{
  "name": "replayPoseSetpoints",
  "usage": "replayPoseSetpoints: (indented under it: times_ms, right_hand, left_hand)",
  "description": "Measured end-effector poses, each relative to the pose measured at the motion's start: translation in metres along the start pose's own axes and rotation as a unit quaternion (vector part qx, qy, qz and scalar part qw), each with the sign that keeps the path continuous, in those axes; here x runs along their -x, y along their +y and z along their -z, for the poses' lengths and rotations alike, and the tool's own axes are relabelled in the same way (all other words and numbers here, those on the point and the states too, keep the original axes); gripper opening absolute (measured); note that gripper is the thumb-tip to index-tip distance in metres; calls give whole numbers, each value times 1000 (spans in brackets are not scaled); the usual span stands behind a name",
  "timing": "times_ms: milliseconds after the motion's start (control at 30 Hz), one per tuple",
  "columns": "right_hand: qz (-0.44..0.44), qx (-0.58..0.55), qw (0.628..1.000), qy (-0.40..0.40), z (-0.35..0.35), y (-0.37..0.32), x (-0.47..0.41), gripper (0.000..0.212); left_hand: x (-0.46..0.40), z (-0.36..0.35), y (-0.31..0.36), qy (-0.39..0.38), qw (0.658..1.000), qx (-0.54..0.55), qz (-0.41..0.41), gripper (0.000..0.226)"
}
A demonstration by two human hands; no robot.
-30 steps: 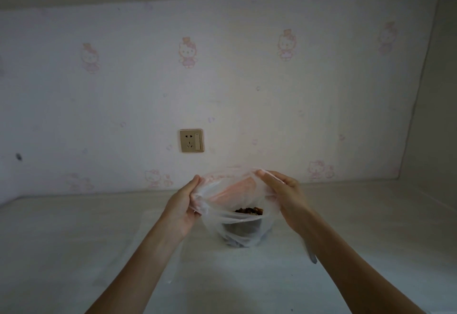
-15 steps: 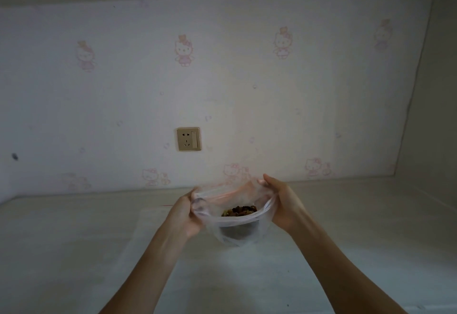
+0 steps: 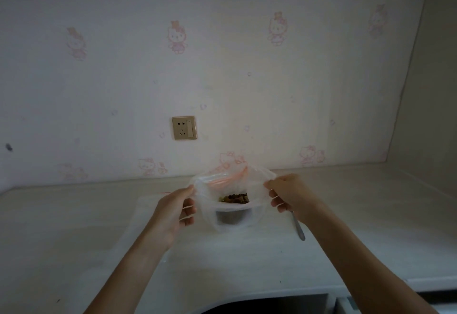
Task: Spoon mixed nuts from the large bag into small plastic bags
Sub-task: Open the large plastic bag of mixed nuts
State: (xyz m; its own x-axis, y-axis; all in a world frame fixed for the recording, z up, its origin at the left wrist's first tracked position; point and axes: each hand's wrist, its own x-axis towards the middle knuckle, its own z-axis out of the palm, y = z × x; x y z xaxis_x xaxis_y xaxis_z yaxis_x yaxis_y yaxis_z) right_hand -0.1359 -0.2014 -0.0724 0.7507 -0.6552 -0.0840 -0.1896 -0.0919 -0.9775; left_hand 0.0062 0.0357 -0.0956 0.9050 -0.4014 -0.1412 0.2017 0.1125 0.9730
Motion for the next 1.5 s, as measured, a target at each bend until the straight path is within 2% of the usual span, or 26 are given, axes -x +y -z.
replayPoseSetpoints:
  times_ms: [133,267,333,500,633,767,833,933,1033,1133,1300,1367,1433,1500]
  right_hand:
    - [-35,-84,996,-25,1,5,0,14]
    - [-60,-227,971,-39,-1,18,-1,18]
    - [-57,-313,946,-61,-3,24,-1,21]
    - [-66,-513,849,-105,-9,29,1,25]
    - [-65,-565,817,-101,-21,25,2,28]
    - [-53,-603,787,-118,-30,20,1,26]
    - [-53,-601,789,-117,-33,20,0,28]
    - [-59,-590,799,-94,-35,22,-3,34]
    - [-57,-576,811,-91,-34,27,-4,36]
    - [-35,-646,752,-124,-33,28,-6,40]
    - [17,-664,738,-117,-27,32,-13,41]
    - [11,-640,761,-105,-28,35,-15,36]
    - [5,-590,801,-105,-29,38,-15,31]
    - [-8,-557,823,-116,-28,40,-16,28]
  left_hand:
    - [7,-1,5,-62,990,119,37,14]
    - [5,1,-2,-73,988,136,8,19]
    - [2,2,-4,-84,978,192,22,20]
    - [-5,0,-12,-123,925,353,71,20]
    - [-4,-14,-19,-130,896,418,75,22]
    - [-4,-32,-24,-132,876,459,70,11]
    - [-6,-35,-27,-137,870,468,72,10]
    - [-7,-34,-23,-161,876,450,66,22]
    - [-10,-33,-21,-151,876,453,61,18]
    - [-13,-33,-23,-148,874,460,54,24]
    - [-19,-24,-27,-160,878,444,75,6]
    - [-22,-20,-29,-189,888,412,83,9]
    - [-23,-16,-28,-208,904,360,102,27]
    - [-26,-10,-24,-211,925,296,114,42]
